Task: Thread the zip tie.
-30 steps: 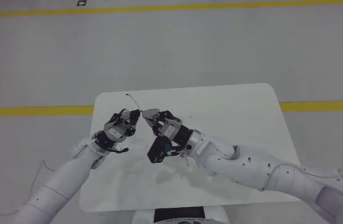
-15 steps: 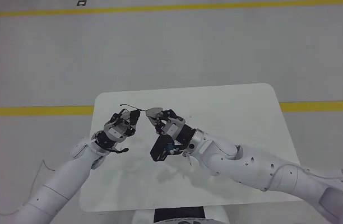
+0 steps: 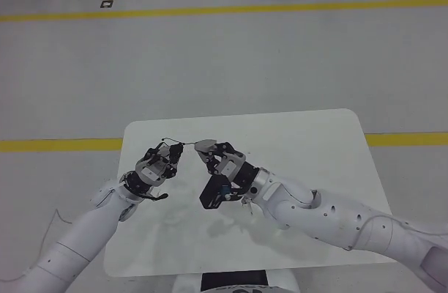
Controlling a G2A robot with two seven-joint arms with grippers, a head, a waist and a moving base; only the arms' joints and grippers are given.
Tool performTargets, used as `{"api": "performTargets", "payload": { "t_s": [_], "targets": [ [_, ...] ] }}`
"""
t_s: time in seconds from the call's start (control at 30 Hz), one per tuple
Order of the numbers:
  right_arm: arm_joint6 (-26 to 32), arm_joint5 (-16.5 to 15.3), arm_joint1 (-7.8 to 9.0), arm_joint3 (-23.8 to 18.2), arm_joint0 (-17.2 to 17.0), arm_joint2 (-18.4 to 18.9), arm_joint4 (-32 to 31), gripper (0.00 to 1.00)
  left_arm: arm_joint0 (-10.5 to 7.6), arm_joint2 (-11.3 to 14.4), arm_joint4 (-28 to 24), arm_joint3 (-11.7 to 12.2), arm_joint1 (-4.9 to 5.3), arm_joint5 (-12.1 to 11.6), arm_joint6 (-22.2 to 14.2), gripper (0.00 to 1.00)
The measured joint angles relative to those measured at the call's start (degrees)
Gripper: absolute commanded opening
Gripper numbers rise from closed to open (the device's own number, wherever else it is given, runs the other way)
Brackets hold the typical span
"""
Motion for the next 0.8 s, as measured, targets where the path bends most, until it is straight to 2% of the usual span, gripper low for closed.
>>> {"api": "performTargets", "payload": {
  "t_s": [0.8],
  "targets": [
    [0.6,0.0,1.21,-0.3,-1.2,0.8,0.0,0.0,0.0,0.0,0.0,0.0,0.0,0.0,0.0,0.0]
  ]
}}
